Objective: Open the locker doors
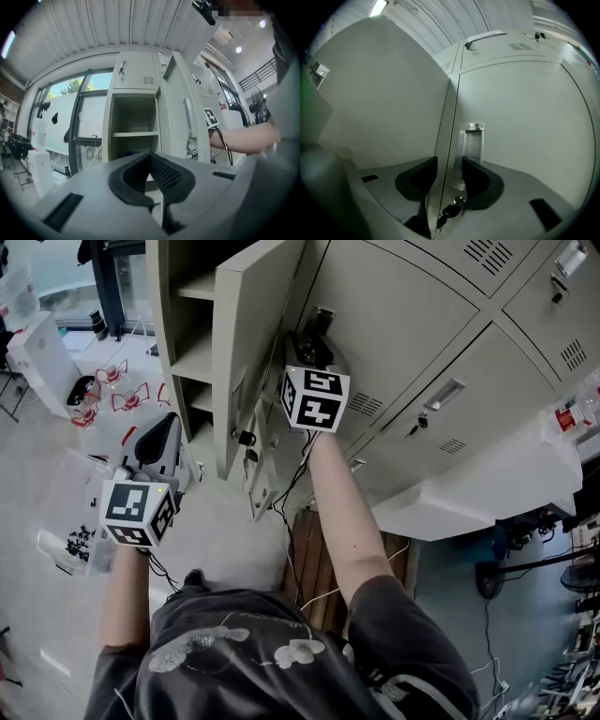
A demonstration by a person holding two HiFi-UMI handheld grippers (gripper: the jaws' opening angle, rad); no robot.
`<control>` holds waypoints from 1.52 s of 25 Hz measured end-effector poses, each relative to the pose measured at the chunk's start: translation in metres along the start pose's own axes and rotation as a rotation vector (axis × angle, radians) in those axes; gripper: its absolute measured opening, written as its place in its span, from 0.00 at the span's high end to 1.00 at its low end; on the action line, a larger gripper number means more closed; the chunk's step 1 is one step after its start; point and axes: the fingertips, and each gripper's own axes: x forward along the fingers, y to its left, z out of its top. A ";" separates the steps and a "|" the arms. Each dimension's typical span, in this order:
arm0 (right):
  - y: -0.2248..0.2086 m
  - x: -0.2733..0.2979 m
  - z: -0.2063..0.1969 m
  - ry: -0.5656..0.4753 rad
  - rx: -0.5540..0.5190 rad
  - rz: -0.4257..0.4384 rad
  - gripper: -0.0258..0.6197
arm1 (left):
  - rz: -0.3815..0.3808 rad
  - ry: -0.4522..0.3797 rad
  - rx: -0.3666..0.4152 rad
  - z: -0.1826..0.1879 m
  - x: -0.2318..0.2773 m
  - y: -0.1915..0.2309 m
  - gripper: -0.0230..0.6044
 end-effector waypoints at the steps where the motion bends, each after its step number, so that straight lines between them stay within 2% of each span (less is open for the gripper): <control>1: 0.000 0.002 -0.001 0.004 0.004 -0.004 0.68 | 0.000 -0.001 -0.001 0.000 0.001 0.001 0.95; 6: -0.001 0.008 0.000 -0.004 0.010 -0.050 0.69 | -0.006 -0.009 -0.001 0.001 0.005 0.005 0.95; 9: -0.007 0.008 0.000 -0.011 0.060 -0.074 0.77 | -0.014 -0.008 0.000 0.001 0.008 0.005 0.95; 14: -0.006 0.003 0.000 0.010 0.138 -0.045 0.81 | -0.022 -0.010 0.000 0.000 0.005 0.005 0.95; 38: 0.017 -0.073 0.008 0.014 0.177 0.048 0.80 | -0.052 -0.022 -0.006 0.007 -0.037 -0.029 0.95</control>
